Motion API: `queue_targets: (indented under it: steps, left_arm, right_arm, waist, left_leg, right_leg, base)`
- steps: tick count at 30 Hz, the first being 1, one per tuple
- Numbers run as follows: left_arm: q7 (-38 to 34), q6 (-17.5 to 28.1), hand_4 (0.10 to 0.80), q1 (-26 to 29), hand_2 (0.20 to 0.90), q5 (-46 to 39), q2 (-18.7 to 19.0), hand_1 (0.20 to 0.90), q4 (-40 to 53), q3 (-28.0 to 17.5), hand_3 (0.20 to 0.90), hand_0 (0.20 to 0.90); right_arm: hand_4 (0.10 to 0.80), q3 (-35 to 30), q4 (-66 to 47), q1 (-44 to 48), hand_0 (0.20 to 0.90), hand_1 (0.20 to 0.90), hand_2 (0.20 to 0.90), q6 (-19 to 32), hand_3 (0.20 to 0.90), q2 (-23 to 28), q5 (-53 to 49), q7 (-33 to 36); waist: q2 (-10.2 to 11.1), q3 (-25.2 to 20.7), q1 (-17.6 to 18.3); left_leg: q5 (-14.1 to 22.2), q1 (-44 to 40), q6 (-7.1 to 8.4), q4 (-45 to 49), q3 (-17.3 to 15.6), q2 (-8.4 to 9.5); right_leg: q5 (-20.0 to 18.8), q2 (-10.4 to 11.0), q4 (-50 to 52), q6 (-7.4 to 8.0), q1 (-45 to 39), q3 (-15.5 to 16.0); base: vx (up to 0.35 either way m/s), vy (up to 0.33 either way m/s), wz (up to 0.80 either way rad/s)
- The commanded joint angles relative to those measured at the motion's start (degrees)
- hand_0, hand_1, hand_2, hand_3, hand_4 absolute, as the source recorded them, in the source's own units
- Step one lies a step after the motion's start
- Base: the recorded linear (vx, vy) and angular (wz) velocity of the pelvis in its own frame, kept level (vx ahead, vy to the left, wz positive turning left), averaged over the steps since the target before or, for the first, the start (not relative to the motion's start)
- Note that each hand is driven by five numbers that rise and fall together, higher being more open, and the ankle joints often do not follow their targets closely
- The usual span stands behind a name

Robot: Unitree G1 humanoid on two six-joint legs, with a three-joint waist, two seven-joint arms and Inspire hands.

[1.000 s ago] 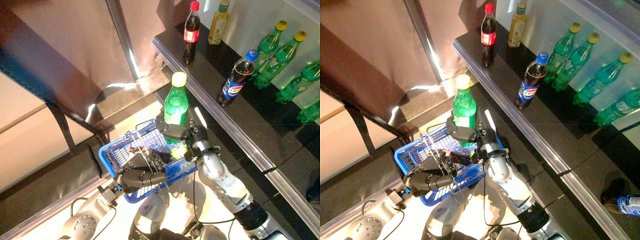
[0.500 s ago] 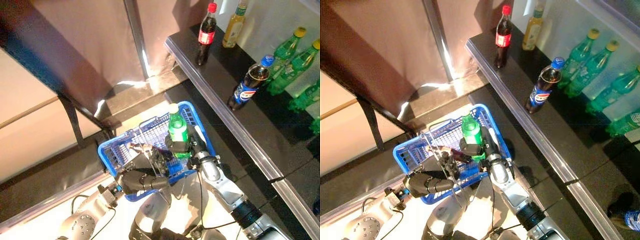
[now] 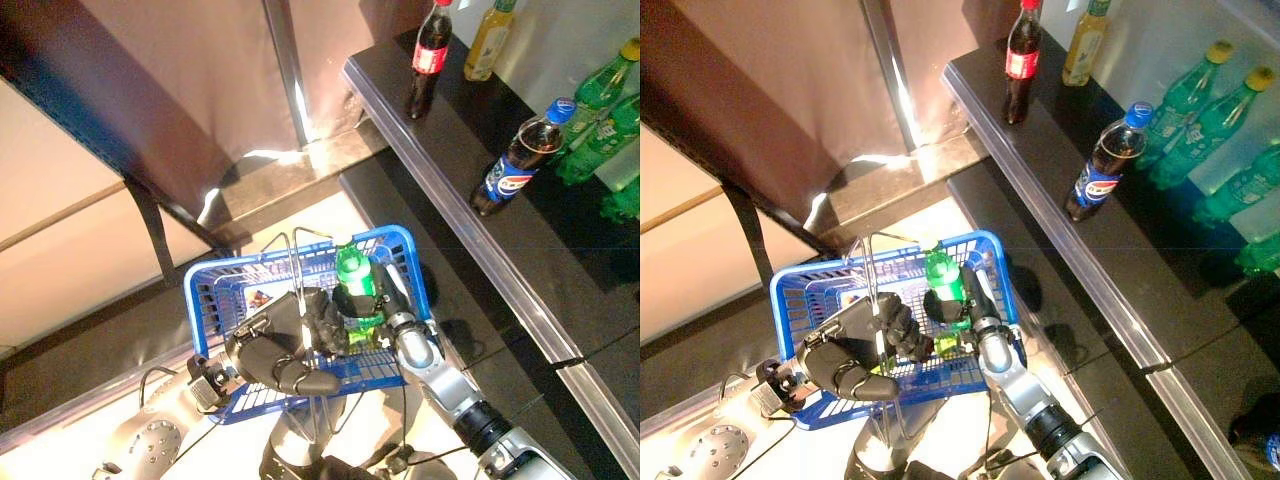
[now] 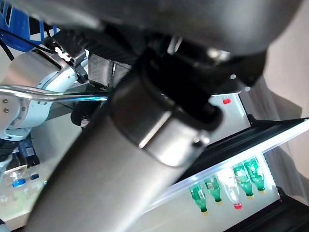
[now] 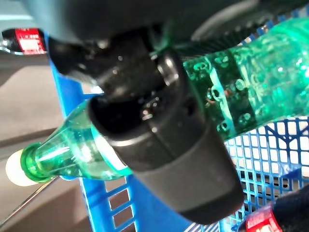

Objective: Pick up the drink and place into the basket.

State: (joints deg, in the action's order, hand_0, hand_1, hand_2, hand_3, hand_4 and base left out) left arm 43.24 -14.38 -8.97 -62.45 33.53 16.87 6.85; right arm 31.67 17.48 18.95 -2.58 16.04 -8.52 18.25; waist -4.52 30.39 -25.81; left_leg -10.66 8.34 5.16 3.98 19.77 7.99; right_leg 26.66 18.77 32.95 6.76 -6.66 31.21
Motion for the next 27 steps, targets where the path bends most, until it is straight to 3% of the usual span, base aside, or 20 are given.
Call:
queue_targets:
  steps: [1,5,11,17,20,27]
  left_arm:
    - [17.9,13.9,0.100,8.6,0.300,-11.2,-6.2,0.300,22.2,3.6,0.200,0.300]
    - [17.4,15.2,0.100,10.7,0.300,-10.8,-5.0,0.300,22.3,3.4,0.200,0.300]
    - [17.8,17.2,0.100,11.9,0.300,-11.6,-3.7,0.300,22.8,2.6,0.200,0.300]
    - [17.7,17.7,0.100,13.7,0.300,-12.5,-1.7,0.300,23.0,2.3,0.200,0.300]
    - [17.9,18.5,0.100,14.1,0.300,-11.5,-1.4,0.300,23.0,2.8,0.200,0.300]
    - [16.5,19.4,0.100,16.4,0.300,-10.9,0.9,0.300,24.2,3.6,0.200,0.300]
  right_arm:
    - [0.100,6.6,1.4,8.4,0.300,0.300,0.300,5.5,0.200,-0.6,10.6,-1.3]
    - [0.100,7.7,4.4,10.5,0.300,0.300,0.300,6.2,0.200,0.1,18.3,2.3]
    - [0.100,9.9,5.7,10.2,0.300,0.300,0.300,5.7,0.200,2.2,25.1,1.7]
    - [0.100,14.0,7.5,13.6,0.300,0.300,0.300,8.6,0.200,5.5,36.3,1.4]
    - [0.100,15.6,8.4,14.5,0.300,0.300,0.300,6.0,0.200,6.3,35.3,0.5]
    - [0.100,15.5,16.2,17.0,0.300,0.300,0.300,-6.8,0.200,3.2,31.6,-2.0]
  waist:
    - [-4.2,-8.2,-1.1]
    - [-4.1,-6.9,-1.8]
    - [-4.1,-5.3,-2.1]
    - [-3.7,-3.7,-3.1]
    - [-3.6,-3.2,-3.6]
    - [-2.9,-2.0,-4.6]
  left_leg:
    - [6.7,-1.5,-0.92,4.2,-1.1,-0.91]
    - [6.2,-0.5,-1.42,3.8,-0.9,-0.74]
    - [5.9,1.0,-2.07,3.3,-0.5,-0.65]
    - [5.5,2.3,-2.63,2.8,0.0,-0.54]
    - [5.4,2.7,-2.84,2.6,0.3,-0.51]
    - [5.1,3.5,-3.28,2.4,0.9,-0.42]
  right_leg:
    - [-12.4,0.2,-2.8,-2.53,4.7,1.0]
    - [-12.8,0.6,-2.4,-2.02,5.8,1.3]
    - [-13.4,0.7,-2.4,-1.41,7.6,1.1]
    - [-13.8,0.7,-2.6,-0.93,9.0,1.2]
    - [-14.0,0.8,-2.7,-0.80,9.2,1.4]
    - [-14.7,0.5,-2.9,-0.59,10.2,1.5]
  base:
    - [-0.051,-0.067,0.12]
    - [-0.039,-0.054,0.14]
    - [-0.058,-0.050,0.07]
    - [-0.041,-0.067,0.02]
    - [-0.013,-0.060,0.05]
    - [-0.010,-0.060,0.06]
